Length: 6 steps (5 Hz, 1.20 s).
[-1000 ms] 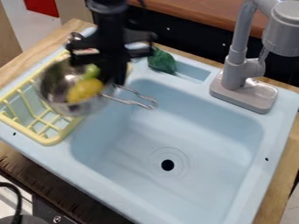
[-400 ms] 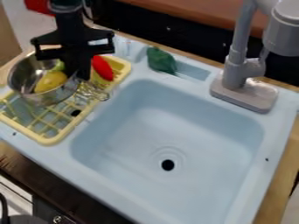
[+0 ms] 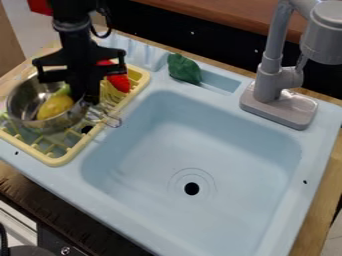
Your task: Put the Silver Pot in The Yellow Basket
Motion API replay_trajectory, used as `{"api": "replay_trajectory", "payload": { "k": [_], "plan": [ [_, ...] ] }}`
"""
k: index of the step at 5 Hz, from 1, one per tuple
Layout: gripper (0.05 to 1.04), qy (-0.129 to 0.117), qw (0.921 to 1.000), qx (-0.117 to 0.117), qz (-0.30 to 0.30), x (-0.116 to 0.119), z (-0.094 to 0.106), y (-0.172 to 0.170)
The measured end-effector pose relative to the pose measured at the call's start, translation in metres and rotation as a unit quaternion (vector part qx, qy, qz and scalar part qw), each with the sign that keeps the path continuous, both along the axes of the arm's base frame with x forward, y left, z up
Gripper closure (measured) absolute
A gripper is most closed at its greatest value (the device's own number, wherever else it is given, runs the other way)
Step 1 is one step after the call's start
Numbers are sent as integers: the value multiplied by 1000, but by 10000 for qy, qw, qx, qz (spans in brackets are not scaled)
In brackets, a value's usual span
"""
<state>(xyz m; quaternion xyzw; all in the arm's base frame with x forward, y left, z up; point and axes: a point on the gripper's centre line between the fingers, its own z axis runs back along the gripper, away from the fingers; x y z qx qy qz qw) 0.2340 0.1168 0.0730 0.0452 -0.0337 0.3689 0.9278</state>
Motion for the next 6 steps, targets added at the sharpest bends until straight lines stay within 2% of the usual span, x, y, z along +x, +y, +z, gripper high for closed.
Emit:
{"api": "replay_trajectory", "payload": {
  "k": [2,3,4,5,6],
  "plan": [
    [1023,50,9999,-28,98,-8,-9,0],
    [1023,-30,9998,63,161,-5,-10,-1],
    [999,-57,9998,186,38,-10,-23,-7],
    [841,22,9997,160,175,-12,-26,-8],
    [585,68,9997,140,208,-13,-27,-8]
  ]
}}
